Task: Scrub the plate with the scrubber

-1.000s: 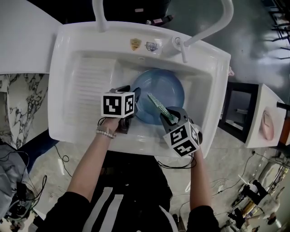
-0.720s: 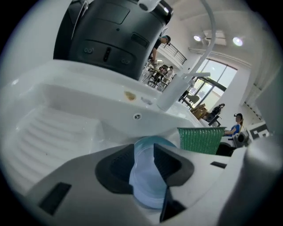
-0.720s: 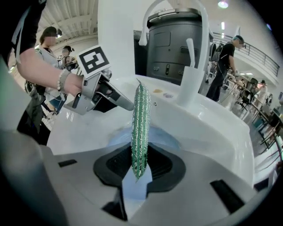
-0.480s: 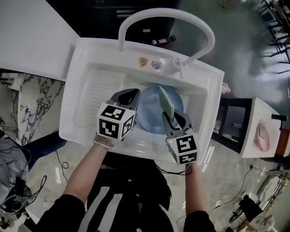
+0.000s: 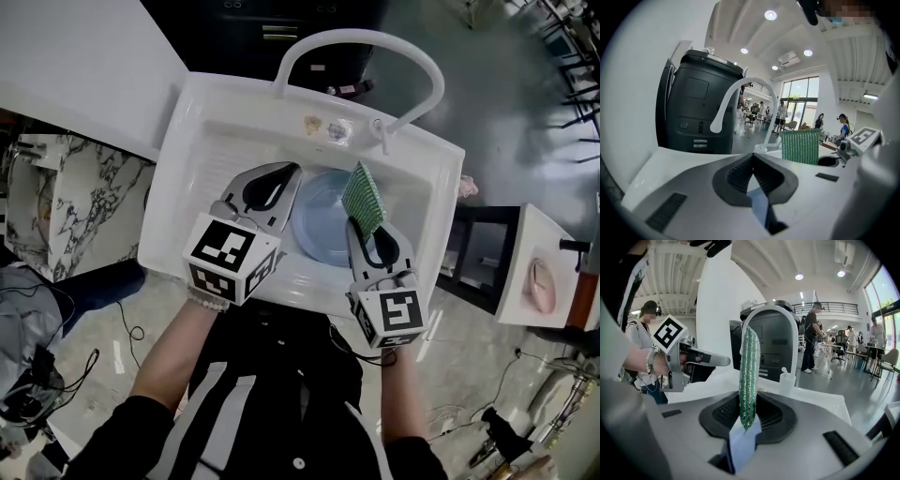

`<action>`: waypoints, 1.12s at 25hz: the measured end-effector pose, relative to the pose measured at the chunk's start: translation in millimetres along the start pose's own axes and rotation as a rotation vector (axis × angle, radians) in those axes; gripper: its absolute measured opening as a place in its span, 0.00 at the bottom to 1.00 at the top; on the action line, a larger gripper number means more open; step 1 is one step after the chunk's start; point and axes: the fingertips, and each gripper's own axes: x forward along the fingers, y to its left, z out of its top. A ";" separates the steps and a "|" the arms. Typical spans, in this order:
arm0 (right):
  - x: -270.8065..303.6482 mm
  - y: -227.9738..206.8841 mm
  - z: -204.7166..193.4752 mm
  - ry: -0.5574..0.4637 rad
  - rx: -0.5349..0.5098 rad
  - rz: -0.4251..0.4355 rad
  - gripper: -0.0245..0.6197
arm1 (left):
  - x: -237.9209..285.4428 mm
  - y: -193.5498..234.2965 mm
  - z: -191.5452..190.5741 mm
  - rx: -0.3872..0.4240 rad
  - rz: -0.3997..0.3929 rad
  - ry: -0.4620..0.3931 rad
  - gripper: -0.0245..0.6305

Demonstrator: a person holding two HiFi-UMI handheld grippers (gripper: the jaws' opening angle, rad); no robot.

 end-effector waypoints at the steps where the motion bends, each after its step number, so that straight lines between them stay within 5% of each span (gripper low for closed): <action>1: -3.6 0.2 5.2 -0.015 0.002 -0.009 0.18 | -4.7 -0.6 5.3 0.006 0.002 -0.011 0.04; 13: -19.9 7.0 44.8 -0.119 0.046 -0.033 0.18 | -36.4 -2.1 33.6 0.036 0.025 -0.075 0.04; 28: -13.1 8.8 49.5 -0.084 0.019 -0.049 0.18 | -40.8 -4.7 34.3 0.071 0.012 -0.081 0.04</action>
